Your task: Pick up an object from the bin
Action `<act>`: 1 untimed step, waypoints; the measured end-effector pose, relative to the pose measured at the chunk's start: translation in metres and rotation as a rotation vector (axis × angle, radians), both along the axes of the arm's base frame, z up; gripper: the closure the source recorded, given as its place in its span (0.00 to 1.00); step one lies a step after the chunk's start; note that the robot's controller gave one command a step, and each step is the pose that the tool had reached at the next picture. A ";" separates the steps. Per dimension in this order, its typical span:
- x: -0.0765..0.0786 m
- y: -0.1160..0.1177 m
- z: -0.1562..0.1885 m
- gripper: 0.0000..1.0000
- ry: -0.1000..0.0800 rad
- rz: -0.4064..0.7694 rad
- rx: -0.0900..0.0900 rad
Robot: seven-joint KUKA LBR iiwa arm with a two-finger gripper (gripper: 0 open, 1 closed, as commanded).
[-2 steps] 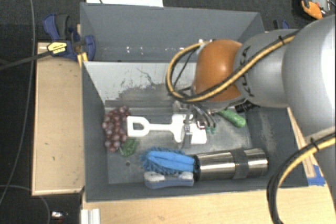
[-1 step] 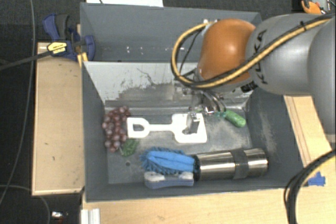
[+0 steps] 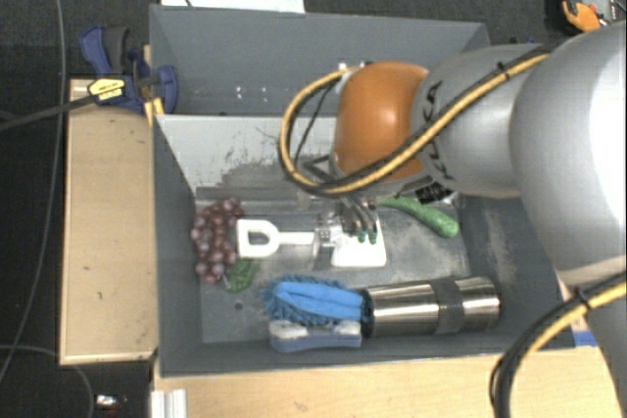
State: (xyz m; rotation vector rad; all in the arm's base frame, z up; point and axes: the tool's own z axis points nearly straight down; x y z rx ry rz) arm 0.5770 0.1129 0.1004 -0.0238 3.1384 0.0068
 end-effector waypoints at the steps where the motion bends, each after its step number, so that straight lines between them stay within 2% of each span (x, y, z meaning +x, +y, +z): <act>1: -0.003 -0.004 -0.030 0.00 -0.014 -0.060 -0.002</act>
Offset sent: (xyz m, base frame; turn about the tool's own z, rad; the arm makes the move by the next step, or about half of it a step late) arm -0.0004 0.0180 -0.0304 -0.0536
